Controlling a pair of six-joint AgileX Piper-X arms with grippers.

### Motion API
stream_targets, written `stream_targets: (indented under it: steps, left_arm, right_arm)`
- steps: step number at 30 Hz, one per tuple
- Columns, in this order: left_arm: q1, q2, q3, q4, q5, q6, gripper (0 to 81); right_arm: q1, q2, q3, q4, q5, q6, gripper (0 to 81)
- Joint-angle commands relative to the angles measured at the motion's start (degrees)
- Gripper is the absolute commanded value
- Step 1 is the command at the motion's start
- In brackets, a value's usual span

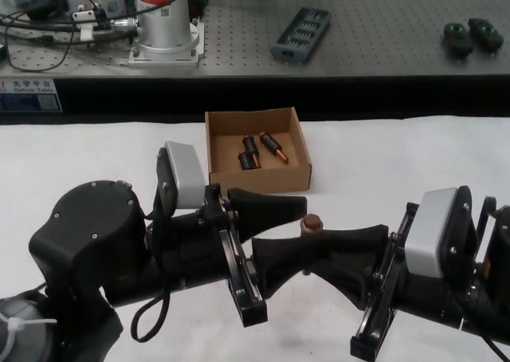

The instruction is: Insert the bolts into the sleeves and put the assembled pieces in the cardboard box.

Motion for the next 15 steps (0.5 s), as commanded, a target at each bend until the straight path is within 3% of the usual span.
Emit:
stream_targets:
  steps: [1,12,15]
  left_arm:
    - [-0.1,-1.5,0.0,0.0,0.7,-1.9,50.3]
    - [-0.1,-10.6,1.2,0.2,0.7,-5.5,50.4]
    - [-0.1,-13.2,2.1,0.7,-0.6,-5.5,46.9]
  right_arm:
    - [-0.4,-0.4,-0.8,-2.7,-0.2,-0.3,5.5]
    - [-1.0,-0.4,-0.8,-0.7,2.2,-0.3,5.5]
    - [-1.1,-0.4,-0.8,-0.1,2.5,-0.3,5.5]
